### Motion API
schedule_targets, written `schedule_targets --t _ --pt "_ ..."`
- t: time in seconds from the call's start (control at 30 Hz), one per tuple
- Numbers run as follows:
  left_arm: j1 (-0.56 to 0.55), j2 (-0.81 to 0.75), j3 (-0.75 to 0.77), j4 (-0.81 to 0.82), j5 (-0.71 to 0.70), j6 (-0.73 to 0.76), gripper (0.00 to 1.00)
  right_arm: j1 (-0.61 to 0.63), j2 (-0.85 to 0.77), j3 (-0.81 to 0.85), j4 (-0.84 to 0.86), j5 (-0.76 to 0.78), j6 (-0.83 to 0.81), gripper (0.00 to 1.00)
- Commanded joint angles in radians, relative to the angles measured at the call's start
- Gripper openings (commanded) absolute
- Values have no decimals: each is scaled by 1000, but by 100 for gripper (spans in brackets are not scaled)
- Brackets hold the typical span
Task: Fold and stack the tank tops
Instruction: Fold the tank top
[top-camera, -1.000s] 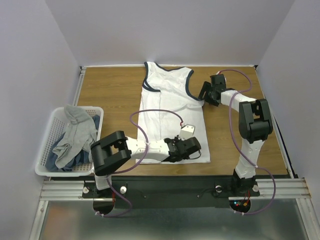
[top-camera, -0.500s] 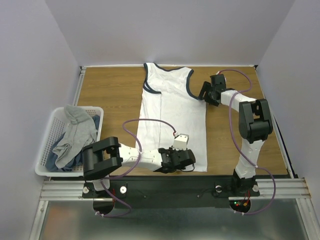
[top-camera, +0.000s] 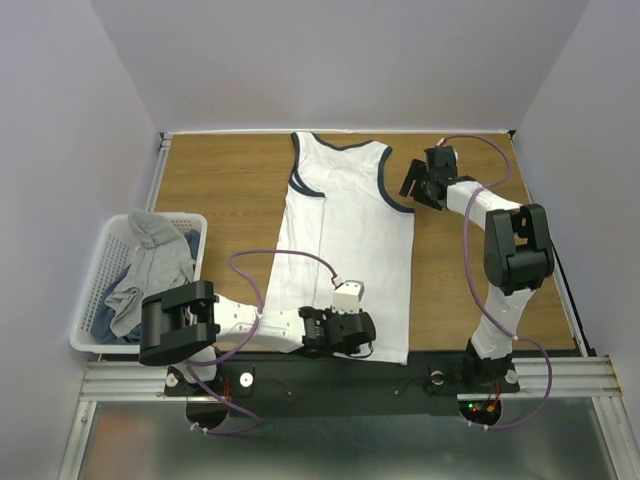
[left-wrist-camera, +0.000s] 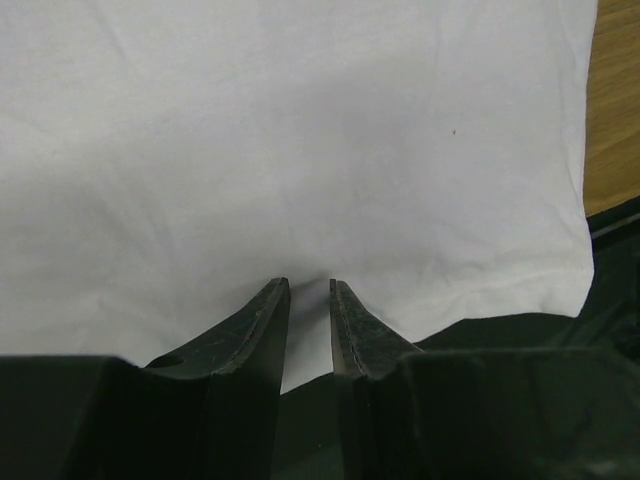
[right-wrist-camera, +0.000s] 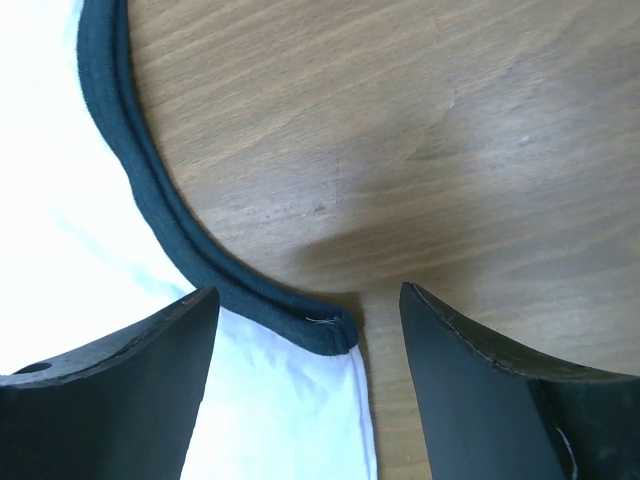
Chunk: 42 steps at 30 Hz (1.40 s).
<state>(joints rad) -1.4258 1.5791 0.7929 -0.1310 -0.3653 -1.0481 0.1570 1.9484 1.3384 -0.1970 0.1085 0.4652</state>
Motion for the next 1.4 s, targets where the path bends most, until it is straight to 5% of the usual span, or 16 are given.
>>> schedule_targets --t 0.0,0.33,0.8,1.37 --pt "-31 -11 -54 -93 62 -39 35 -8 -75 -27 14 31 -8 79" --pt "-59 -59 149 -130 -17 89 52 -11 -210 -182 10 33 -23 71" --pt "-160 212 494 -162 60 236 52 -20 -305 -262 1 -4 -19 63" --pt "-163 390 623 -208 82 303 54 -22 -304 -263 -1 -46 -10 61"
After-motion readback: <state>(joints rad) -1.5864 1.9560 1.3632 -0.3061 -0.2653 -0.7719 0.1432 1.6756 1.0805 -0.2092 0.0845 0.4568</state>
